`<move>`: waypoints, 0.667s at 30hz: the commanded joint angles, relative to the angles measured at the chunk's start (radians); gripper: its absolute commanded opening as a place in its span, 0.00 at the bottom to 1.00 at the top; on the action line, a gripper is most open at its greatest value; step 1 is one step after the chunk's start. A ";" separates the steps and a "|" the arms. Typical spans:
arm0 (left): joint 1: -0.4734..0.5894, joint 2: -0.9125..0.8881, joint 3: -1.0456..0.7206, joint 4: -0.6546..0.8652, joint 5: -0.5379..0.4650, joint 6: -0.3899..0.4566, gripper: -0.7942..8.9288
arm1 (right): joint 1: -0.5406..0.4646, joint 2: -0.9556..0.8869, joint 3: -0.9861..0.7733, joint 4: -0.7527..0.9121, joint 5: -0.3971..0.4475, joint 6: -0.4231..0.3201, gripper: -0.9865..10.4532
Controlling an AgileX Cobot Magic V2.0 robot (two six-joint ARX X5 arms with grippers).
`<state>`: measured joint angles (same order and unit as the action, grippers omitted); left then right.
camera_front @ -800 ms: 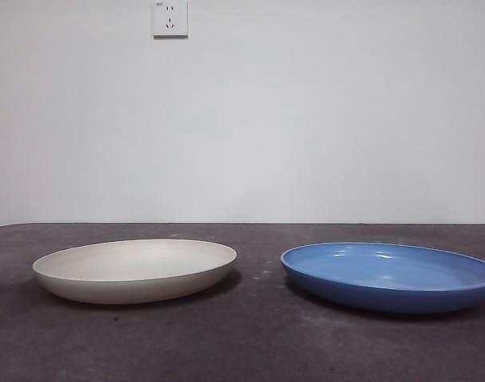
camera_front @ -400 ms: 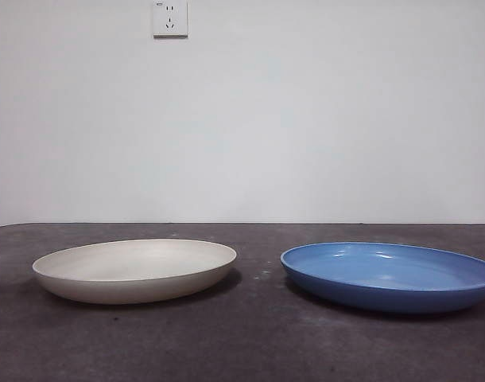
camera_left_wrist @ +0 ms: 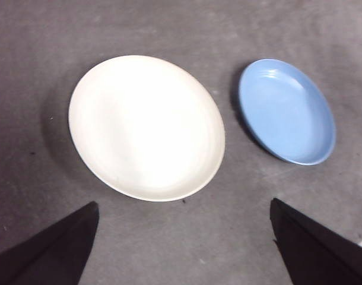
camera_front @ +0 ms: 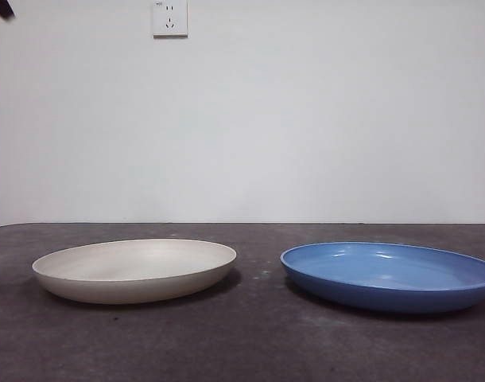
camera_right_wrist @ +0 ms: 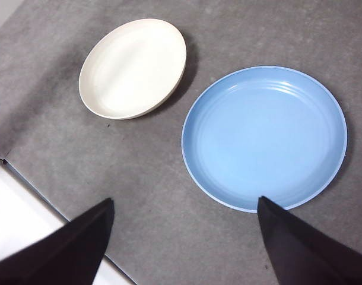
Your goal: Pick up the white plate, put it on the blue plate, put it on desk
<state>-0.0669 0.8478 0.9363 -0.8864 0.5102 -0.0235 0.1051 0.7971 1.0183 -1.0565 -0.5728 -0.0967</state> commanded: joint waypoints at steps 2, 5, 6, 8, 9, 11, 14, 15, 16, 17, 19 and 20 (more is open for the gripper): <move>-0.024 0.092 0.021 0.046 -0.041 -0.024 0.56 | 0.004 0.006 0.018 0.010 -0.003 0.010 0.42; -0.048 0.174 0.022 0.088 -0.076 -0.041 0.56 | 0.004 0.006 0.018 0.010 -0.003 0.010 0.42; -0.055 0.199 0.022 0.102 -0.092 -0.043 0.56 | 0.004 0.006 0.018 0.010 -0.003 0.010 0.42; -0.072 0.257 0.024 0.133 -0.127 -0.043 0.56 | 0.004 0.006 0.018 0.009 -0.003 0.011 0.42; -0.078 0.281 0.024 0.147 -0.143 -0.043 0.56 | 0.004 0.006 0.018 0.009 -0.003 0.011 0.42; -0.093 0.336 0.024 0.177 -0.195 -0.046 0.56 | 0.004 0.006 0.018 0.010 -0.003 0.011 0.42; -0.112 0.413 0.026 0.213 -0.260 -0.047 0.56 | 0.004 0.006 0.018 0.010 -0.003 0.011 0.42; -0.116 0.434 0.026 0.226 -0.277 -0.048 0.56 | 0.004 0.006 0.018 0.010 -0.003 0.011 0.42; -0.118 0.454 0.026 0.238 -0.295 -0.048 0.56 | 0.004 0.006 0.018 0.010 -0.003 0.011 0.42; -0.120 0.481 0.026 0.257 -0.314 -0.048 0.56 | 0.004 0.006 0.018 0.010 -0.003 0.011 0.42; -0.122 0.517 0.026 0.285 -0.323 -0.048 0.56 | 0.004 0.006 0.018 0.010 -0.003 0.011 0.42; -0.122 0.542 0.027 0.304 -0.323 -0.048 0.56 | 0.004 0.006 0.018 0.010 -0.003 0.010 0.42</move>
<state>-0.1856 1.3647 0.9428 -0.5991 0.1883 -0.0692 0.1051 0.7971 1.0183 -1.0565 -0.5728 -0.0963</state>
